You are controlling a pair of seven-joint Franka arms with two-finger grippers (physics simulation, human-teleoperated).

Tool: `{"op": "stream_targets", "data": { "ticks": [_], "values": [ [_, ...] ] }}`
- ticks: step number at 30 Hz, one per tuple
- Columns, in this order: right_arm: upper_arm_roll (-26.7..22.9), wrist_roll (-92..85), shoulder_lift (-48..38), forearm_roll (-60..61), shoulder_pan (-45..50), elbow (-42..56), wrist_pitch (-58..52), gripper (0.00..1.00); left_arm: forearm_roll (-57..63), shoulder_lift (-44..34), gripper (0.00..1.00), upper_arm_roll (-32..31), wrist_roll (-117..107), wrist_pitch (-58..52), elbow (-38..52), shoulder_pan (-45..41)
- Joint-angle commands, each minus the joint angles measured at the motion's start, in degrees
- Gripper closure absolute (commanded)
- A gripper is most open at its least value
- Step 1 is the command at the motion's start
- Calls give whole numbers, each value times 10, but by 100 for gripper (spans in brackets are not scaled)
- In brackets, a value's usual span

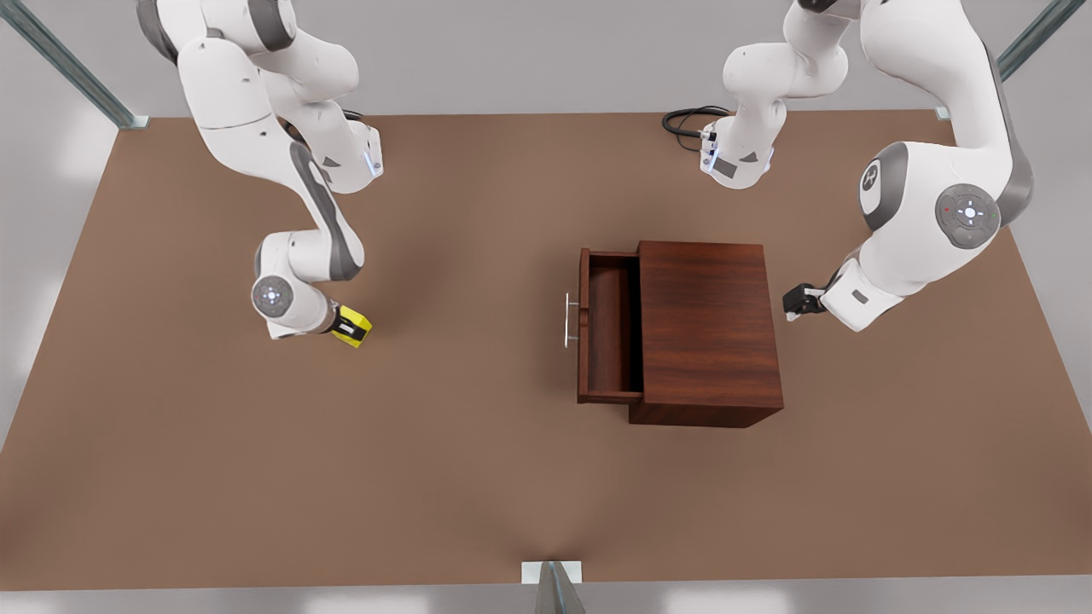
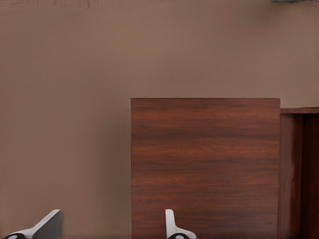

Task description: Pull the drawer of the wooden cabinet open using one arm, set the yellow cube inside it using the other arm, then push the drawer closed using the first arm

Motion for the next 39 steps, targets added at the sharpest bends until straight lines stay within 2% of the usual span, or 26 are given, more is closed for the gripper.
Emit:
{"op": "stream_targets", "data": {
  "ticks": [1,10,12,15,16,22,25,29,34,39],
  "values": [
    [1,-51,8,-1,0,0,16,0,0,-1,0,0,52,0,0,0],
    [5,-50,22,4,-1,2,37,0,1,-1,0,0,53,0,0,1],
    [5,-50,22,4,-3,2,37,9,1,-1,0,0,53,1,-1,0],
    [5,-47,21,4,-4,2,37,31,1,-1,0,0,53,0,-1,0],
    [5,-46,18,4,-4,2,36,33,1,-1,0,0,53,1,-1,1],
    [8,-32,-26,34,-4,14,-9,33,1,-1,0,0,53,0,-3,0],
    [17,11,-36,40,-1,71,-87,33,4,-1,0,0,53,0,-2,0],
    [36,112,-32,40,3,207,-222,33,5,-1,0,0,53,0,-2,0],
    [47,240,33,40,41,389,-341,33,5,-1,0,0,53,-1,-2,0],
    [59,423,79,55,74,496,-357,33,5,-1,0,0,53,-1,-3,0]
  ]
}}
